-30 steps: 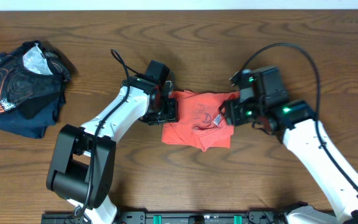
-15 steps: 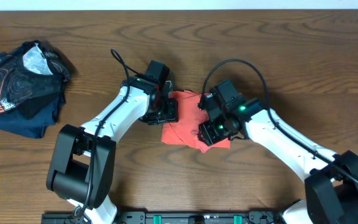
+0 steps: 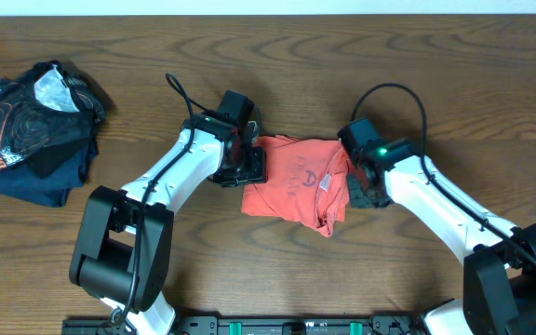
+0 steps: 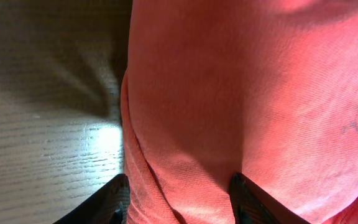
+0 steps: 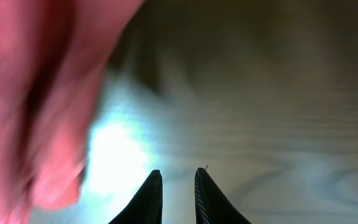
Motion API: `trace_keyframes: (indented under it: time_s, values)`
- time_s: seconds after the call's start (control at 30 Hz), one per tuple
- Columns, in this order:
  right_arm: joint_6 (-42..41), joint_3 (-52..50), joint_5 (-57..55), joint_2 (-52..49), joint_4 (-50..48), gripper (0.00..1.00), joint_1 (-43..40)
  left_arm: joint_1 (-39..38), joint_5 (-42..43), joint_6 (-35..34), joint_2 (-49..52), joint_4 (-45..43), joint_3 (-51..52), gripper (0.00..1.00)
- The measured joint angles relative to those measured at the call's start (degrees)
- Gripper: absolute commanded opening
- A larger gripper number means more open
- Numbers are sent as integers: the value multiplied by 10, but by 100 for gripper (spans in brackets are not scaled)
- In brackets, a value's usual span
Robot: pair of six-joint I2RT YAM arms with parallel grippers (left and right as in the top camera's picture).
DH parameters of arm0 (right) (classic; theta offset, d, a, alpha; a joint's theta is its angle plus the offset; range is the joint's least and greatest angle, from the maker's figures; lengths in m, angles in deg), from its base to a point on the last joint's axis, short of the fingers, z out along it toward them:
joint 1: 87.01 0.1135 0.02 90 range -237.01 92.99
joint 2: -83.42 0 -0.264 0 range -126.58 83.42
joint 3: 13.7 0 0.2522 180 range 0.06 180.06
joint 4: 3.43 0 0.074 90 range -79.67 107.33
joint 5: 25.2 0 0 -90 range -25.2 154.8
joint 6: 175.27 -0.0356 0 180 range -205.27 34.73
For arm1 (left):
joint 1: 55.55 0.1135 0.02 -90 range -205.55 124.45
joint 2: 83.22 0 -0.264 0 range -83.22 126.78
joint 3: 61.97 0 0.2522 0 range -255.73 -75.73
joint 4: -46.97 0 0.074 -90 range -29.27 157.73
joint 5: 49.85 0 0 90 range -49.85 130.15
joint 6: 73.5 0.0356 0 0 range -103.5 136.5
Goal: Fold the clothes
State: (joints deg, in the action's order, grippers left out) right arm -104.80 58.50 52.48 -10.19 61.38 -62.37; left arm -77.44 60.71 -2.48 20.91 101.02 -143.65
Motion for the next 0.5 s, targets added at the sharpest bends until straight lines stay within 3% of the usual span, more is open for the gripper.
trace_keyframes:
  time_s: [0.17, 0.33, 0.5]
  values:
    - [8, 0, 42, 0, -39, 29, -12, 0, 0, 0, 0, 11, 0, 54]
    - [49, 0, 205, 0, -42, 33, -5, 0, 0, 0, 0, 11, 0, 54]
    - [63, 0, 276, 0, -40, 35, 30, 0, 0, 0, 0, 11, 0, 54]
